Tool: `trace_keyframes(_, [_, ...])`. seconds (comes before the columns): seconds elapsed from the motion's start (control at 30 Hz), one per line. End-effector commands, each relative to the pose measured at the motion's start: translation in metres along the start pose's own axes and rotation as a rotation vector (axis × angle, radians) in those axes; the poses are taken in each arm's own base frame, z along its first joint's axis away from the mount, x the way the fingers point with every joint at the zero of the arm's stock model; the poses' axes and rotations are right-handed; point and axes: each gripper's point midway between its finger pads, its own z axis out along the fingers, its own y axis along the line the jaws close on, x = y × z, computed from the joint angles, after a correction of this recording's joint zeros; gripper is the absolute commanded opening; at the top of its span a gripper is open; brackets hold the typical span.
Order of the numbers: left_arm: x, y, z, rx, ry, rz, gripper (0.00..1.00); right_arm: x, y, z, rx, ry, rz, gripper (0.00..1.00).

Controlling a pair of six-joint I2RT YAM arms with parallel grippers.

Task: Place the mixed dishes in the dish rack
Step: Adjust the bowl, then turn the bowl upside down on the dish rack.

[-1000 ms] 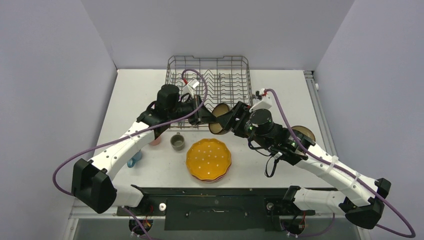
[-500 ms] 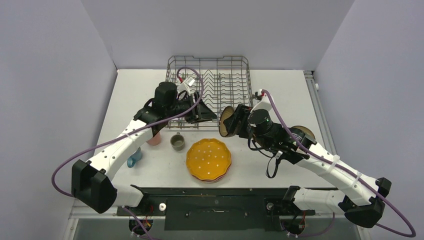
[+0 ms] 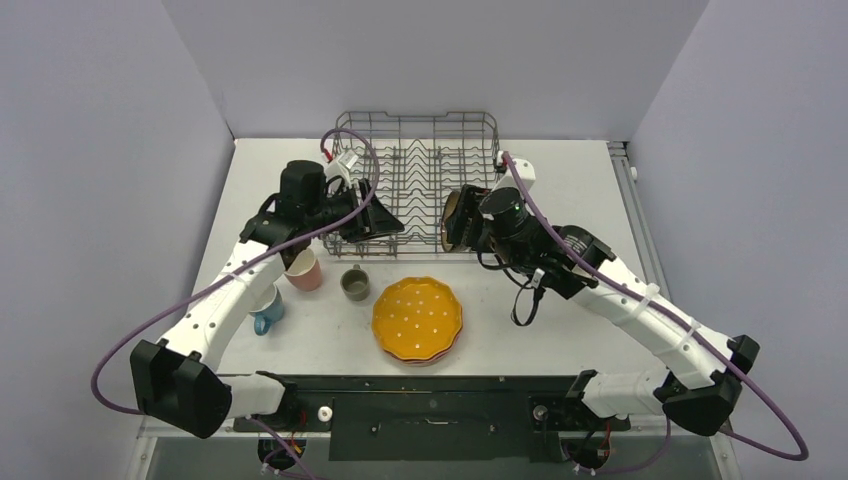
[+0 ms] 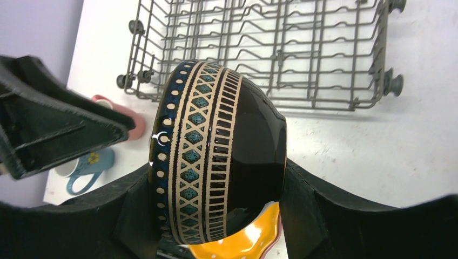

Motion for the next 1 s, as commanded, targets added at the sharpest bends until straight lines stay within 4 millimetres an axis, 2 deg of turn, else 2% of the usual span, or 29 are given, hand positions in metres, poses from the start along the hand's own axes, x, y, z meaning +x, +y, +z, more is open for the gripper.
trace_keyframes(0.0, [-0.011,-0.001,-0.021,-0.024,-0.049,0.088,0.48,-0.047,0.007,0.0,-0.01,-0.099,-0.029,0.0])
trace_keyframes(0.2, [-0.004,0.018,-0.027,-0.095,-0.056,0.137,0.49,-0.062,0.002,0.026,0.039,-0.091,-0.109,0.0])
trace_keyframes(0.4, [0.007,0.028,-0.03,-0.113,-0.03,0.177,0.49,-0.073,-0.006,0.058,0.118,-0.087,-0.22,0.0])
trace_keyframes(0.73, [0.026,0.038,-0.033,-0.115,0.016,0.213,0.49,-0.085,-0.018,0.131,0.249,-0.073,-0.347,0.0])
trace_keyframes(0.97, [0.035,0.044,-0.032,-0.104,0.035,0.219,0.49,-0.096,-0.033,0.173,0.35,-0.094,-0.427,0.0])
